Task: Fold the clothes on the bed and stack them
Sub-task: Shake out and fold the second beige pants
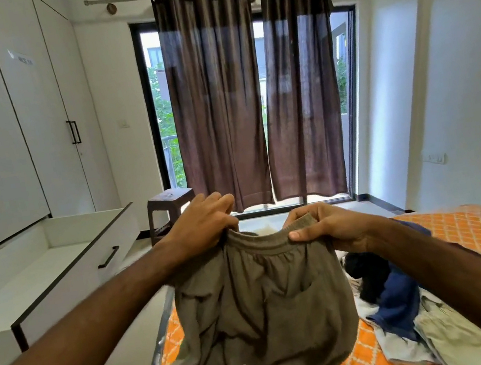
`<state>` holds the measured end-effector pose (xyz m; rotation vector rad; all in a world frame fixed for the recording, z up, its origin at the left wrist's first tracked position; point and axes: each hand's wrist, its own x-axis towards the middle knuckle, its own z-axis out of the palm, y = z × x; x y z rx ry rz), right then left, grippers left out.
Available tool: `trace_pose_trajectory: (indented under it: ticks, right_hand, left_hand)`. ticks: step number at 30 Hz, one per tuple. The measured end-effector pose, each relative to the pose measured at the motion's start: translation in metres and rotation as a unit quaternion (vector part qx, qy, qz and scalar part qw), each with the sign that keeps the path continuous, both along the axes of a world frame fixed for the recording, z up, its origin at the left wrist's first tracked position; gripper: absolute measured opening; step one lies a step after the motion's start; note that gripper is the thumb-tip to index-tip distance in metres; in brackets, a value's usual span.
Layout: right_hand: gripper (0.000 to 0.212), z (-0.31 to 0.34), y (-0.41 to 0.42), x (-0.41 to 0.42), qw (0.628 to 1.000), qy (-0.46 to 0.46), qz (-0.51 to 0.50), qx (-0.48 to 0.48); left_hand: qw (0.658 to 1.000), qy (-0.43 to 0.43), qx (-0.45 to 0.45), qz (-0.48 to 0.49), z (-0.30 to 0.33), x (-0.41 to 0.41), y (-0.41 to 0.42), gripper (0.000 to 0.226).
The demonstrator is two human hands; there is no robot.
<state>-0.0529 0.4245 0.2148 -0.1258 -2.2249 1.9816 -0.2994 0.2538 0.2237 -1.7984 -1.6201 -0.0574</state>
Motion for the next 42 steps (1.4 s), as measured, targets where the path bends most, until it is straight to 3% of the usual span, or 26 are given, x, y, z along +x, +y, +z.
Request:
trace_pose_trajectory:
  ticks: [5,11,13,15,17,22,26,29,34,38,42]
  right_hand:
    - [0.012,0.002,0.006,0.003,0.996,0.08,-0.037,0.002]
    - [0.019,-0.011,0.021,0.01,0.991,0.078,-0.111,0.007]
    - [0.03,-0.015,0.024,0.013,0.993,0.047,-0.107,0.036]
    - [0.045,-0.021,0.029,0.017,0.993,0.024,-0.103,0.055]
    - [0.053,-0.029,0.033,0.021,0.994,0.014,-0.096,0.048]
    - [0.024,-0.047,0.023,0.022,0.997,0.046,-0.016,0.052]
    - [0.014,-0.067,0.017,0.022,0.997,0.069,0.02,-0.019]
    - [0.009,-0.08,0.005,0.034,0.993,0.103,-0.036,-0.039]
    - [0.023,-0.113,-0.026,0.046,0.988,0.104,-0.087,0.067]
    - [0.021,-0.141,-0.044,0.024,0.967,0.124,-0.165,0.151]
    - [0.016,-0.148,-0.044,0.009,0.959,0.123,-0.205,0.154]
  left_hand:
    - [0.988,-0.149,-0.046,0.019,0.014,0.018,0.01,0.017]
    - [0.919,-0.334,-0.209,0.003,-0.008,0.011,0.001,0.006]
    - [0.9,-0.37,-0.229,-0.041,-0.012,0.013,-0.011,0.017]
    - [0.894,-0.38,-0.215,-0.095,-0.012,0.024,-0.019,0.028]
    - [0.891,-0.381,-0.179,-0.168,-0.009,0.044,-0.028,0.02]
    - [0.876,-0.36,-0.152,-0.283,-0.004,0.088,-0.043,0.027]
    - [0.889,-0.335,-0.127,-0.285,-0.005,0.088,-0.042,0.03]
    - [0.909,-0.31,-0.097,-0.261,-0.01,0.074,-0.047,0.027]
    - [0.936,-0.298,-0.025,-0.187,-0.025,0.052,-0.052,0.024]
    - [0.926,-0.325,0.021,-0.19,-0.034,0.05,-0.049,0.018]
    - [0.91,-0.367,0.025,-0.193,-0.04,0.037,-0.049,0.027]
